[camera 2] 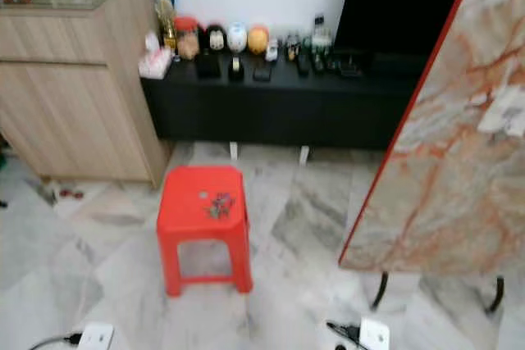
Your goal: Hang keys on a hook
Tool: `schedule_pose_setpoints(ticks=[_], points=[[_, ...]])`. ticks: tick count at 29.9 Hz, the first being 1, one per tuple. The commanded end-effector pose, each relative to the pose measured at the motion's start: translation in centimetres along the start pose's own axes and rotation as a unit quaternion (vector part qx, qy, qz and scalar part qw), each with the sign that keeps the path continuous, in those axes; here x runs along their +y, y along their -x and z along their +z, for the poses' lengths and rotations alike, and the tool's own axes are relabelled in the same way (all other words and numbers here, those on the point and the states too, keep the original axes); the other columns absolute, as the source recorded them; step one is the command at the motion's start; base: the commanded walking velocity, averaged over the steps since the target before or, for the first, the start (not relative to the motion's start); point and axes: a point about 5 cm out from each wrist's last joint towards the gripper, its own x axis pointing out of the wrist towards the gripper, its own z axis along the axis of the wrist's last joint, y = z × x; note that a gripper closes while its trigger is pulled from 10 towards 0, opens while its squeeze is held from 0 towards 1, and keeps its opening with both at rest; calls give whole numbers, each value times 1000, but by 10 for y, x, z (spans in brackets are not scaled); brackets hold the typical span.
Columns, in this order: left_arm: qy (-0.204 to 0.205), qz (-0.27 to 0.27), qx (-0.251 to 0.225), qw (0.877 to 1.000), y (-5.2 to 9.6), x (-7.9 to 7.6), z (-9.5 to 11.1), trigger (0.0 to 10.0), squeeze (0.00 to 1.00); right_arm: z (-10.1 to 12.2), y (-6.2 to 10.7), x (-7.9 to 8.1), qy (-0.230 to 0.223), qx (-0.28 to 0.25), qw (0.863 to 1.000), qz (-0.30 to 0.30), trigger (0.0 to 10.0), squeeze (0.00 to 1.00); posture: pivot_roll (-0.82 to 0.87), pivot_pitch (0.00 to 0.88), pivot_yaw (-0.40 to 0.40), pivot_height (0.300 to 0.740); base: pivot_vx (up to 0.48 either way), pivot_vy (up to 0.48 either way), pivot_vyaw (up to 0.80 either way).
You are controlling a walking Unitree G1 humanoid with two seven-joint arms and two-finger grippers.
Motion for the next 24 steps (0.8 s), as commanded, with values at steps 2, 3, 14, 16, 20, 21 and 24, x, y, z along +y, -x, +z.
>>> schedule_pose_setpoints(ticks=[2,3,14,16,20,21,24], points=[[3,1,4,1000,0,1,-2,10000,0,0,0,0,-3,-1,1000,-1,10000,0,48,0,-71,740,0,442,0],[3,1,4,1000,0,1,-2,10000,0,0,0,0,-3,-1,1000,-1,10000,0,48,0,-71,740,0,442,0],[3,2,-1,1000,0,1,1,10000,0,2,0,1,-3,-3,1000,0,10000,0,51,0,-74,740,0,367,0],[1,1,-4,1000,0,1,1,10000,0,2,0,1,-2,-3,1000,1,10000,0,51,0,-74,740,0,0,0],[8,-1,-9,1000,0,1,2,10000,0,3,0,1,-2,-4,1000,2,10000,0,52,0,-76,740,0,0,0],[9,-2,-9,1000,0,1,2,10000,0,3,0,1,-2,-4,1000,2,10000,0,52,0,-77,740,0,0,0],[8,-2,-4,1000,0,1,2,10000,0,3,-1,1,-2,-4,1000,2,10000,0,53,0,-77,740,0,0,0]])
